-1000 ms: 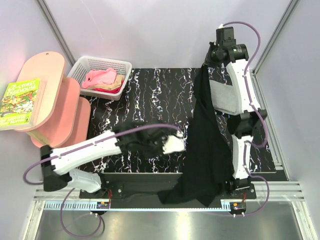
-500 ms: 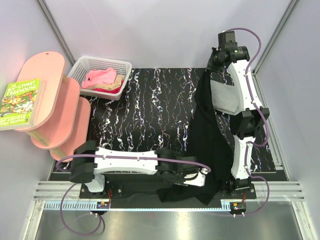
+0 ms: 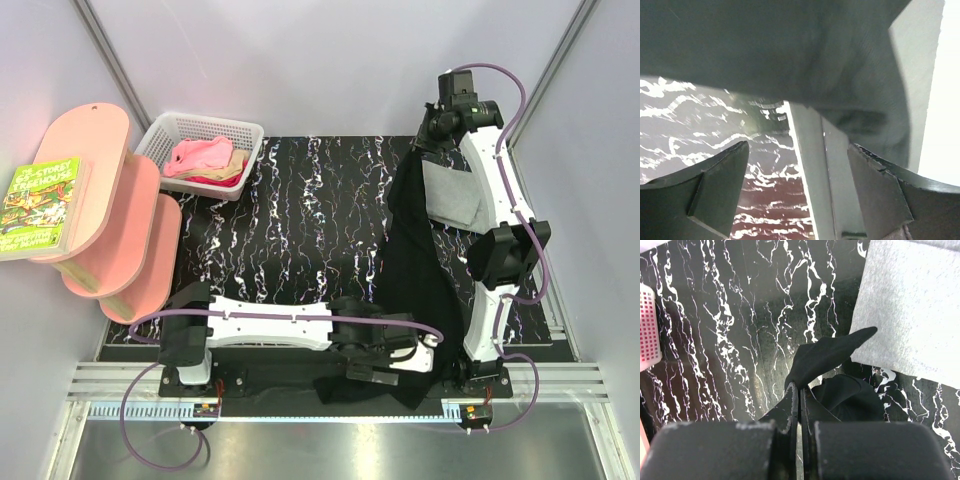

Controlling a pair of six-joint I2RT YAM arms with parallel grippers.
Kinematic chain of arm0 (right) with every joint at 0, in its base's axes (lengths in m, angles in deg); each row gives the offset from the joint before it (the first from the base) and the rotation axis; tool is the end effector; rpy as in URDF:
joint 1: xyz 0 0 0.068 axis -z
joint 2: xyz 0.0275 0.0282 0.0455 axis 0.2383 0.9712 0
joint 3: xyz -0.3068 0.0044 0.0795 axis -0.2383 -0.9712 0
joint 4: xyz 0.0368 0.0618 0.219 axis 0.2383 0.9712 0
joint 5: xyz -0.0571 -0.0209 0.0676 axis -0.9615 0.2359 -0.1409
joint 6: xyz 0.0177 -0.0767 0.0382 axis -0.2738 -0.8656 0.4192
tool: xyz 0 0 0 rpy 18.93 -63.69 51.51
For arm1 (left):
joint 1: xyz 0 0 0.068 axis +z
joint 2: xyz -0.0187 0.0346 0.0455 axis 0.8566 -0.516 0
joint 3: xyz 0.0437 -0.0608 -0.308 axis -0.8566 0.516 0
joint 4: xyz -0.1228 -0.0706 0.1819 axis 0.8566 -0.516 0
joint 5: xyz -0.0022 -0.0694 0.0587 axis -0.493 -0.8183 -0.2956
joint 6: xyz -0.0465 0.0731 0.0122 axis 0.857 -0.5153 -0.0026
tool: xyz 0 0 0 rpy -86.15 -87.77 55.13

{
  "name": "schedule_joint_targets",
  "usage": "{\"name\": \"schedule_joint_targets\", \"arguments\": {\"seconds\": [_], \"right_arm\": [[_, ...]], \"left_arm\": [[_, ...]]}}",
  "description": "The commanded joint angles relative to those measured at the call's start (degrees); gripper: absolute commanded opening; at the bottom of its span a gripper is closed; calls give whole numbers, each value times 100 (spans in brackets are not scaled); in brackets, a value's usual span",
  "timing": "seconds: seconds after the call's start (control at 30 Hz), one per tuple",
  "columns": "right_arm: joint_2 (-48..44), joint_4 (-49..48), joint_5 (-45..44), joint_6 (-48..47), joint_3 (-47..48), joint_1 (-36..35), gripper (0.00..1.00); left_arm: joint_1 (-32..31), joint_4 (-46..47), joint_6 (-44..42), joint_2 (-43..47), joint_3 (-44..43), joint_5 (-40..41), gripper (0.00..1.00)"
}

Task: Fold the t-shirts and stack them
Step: Flatten the tshirt out

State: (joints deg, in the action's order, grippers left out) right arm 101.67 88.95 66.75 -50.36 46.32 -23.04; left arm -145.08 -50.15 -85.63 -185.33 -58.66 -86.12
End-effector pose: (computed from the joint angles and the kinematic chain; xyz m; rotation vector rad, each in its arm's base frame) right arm 0.4490 0.0756 0.3881 0.2426 2.3844 0.2926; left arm 0.0285 -0.3495 0.2662 2.1582 1.7944 -0.2189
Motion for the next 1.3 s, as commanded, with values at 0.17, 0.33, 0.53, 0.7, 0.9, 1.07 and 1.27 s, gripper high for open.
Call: {"name": "schedule_joint_targets", "arguments": {"seconds": [0.17,0.33,0.53,0.7,0.9,1.07,1.27], "right_arm": [[-282,-286,180,10,17,-24,0],[-317,-268,189,28,-79,-23,0],[-388,-277,145,-34,-168,11,0],[-353,-277,241,-60,-141,38,0],[-317,-277,285,-60,-106,73,0],[-326,-286,312,-60,-150,99,0],[-291,-277,399,-25,-88,126,0]], "left_arm": [[-402,-48,195,-244,-866,-117,87],[-420,13,371,-851,-1034,-267,86],[-342,172,415,-1168,-972,-512,93],[168,13,590,-1213,-999,-1329,94],[283,66,582,-1282,-866,-1480,92],[371,-4,600,-1476,-1024,-1709,92],[362,-65,547,-1669,-1174,-1726,95]]}}
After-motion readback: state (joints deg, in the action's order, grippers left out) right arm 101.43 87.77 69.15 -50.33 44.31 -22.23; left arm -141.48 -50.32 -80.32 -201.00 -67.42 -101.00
